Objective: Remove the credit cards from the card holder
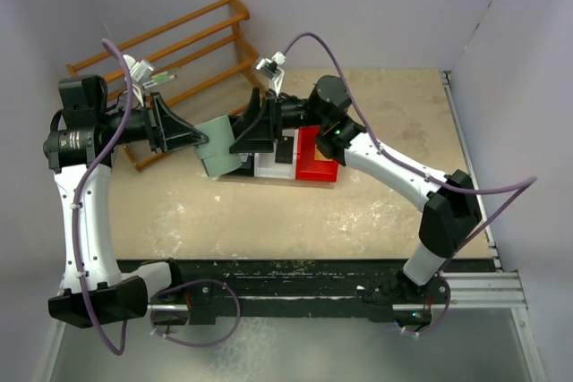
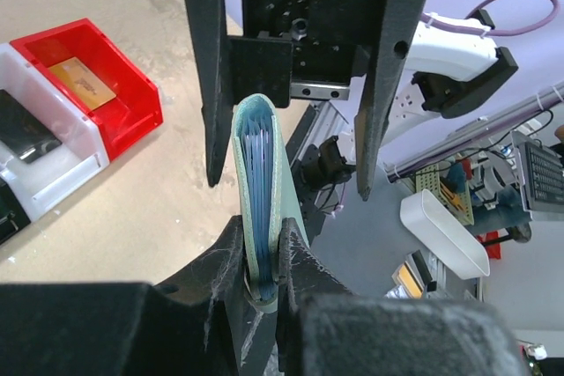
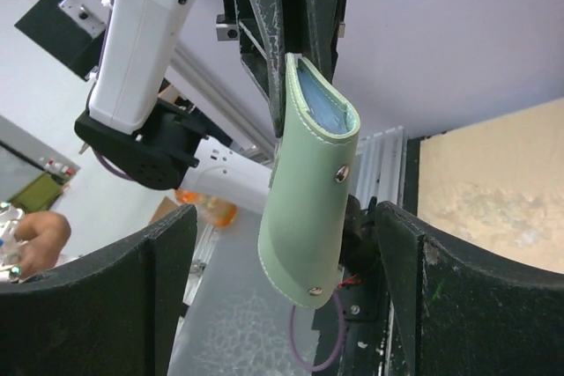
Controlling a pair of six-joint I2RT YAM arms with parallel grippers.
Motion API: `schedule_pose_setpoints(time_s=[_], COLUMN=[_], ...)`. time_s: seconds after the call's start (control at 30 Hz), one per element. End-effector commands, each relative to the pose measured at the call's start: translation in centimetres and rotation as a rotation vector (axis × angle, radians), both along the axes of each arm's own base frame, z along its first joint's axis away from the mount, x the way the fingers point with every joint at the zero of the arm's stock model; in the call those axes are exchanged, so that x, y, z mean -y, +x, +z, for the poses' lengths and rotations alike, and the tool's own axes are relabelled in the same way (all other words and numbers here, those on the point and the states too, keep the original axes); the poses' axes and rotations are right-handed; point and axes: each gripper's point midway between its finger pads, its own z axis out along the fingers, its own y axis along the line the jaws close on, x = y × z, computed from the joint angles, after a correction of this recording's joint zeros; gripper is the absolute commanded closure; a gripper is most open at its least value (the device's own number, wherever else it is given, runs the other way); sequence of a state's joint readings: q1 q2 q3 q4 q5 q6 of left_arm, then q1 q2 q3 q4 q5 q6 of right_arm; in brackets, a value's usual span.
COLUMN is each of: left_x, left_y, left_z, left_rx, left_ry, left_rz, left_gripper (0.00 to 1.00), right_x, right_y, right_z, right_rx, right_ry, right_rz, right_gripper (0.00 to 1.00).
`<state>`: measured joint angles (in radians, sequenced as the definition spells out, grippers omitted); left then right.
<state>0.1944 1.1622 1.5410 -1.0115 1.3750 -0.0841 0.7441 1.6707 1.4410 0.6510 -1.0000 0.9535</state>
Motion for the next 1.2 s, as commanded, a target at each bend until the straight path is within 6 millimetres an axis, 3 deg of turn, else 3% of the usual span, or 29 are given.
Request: schedule_pose_setpoints(time_s=[0.0,0.17,0.3,0.4,0.53,0.6,0.67,0.87,0.97,1.07,1.17], left_x=[0.5,0.5,0.3,0.2,0.1,-0.1,-0.6,-3.2,-2.8,-2.5,-2.3], left_y=[-1.4,-1.4,-1.3,-1.2,-1.2,-1.0,-0.4,2.9,2.6,2.3,2.1], left_z=[1.9,1.8,1.4,1.1,0.9,0.7,0.3,-2.0,-1.9,-1.4,-0.9], left_rx=[0.093,0.094,0.091,0.097,0.107,0.116,0.116,0.017,0.0,-0.009,-0.036], left_ry=[-0.033,-0.021,-0.001,0.025,0.05,0.077,0.119,0.249,0.227,0.206,0.179], left_rz=[-0.08,-0.064,-0.04,-0.014,0.008,0.037,0.092,0.299,0.268,0.261,0.263], left_gripper=[0.93,0.91,0.87,0.8,0.16,0.01,0.01,0.01,0.01,0.01,0.01], right_x=[-0.5,-1.4,-1.1,-1.1,-1.4,-1.2,-0.5,2.0,3.1,5.9,8.3], right_y=[-2.6,-2.7,-2.8,-2.4,0.1,1.7,3.1,6.8,8.5,10.7,10.7], right_z=[1.5,0.9,1.2,1.2,0.5,0.5,0.0,-0.9,-1.4,-0.8,0.7], right_rx=[0.033,0.008,0.006,0.02,0.076,0.135,0.188,0.578,0.735,0.892,1.062], right_ry=[0.052,0.039,0.034,0.017,-0.073,-0.126,-0.186,-0.372,-0.487,-0.582,-0.631], right_rz=[0.102,0.098,0.084,0.041,-0.116,-0.221,-0.319,-0.711,-0.899,-1.184,-1.452], right_gripper=[0.18,0.35,0.69,0.81,0.95,1.0,1.0,1.0,1.0,1.0,1.0])
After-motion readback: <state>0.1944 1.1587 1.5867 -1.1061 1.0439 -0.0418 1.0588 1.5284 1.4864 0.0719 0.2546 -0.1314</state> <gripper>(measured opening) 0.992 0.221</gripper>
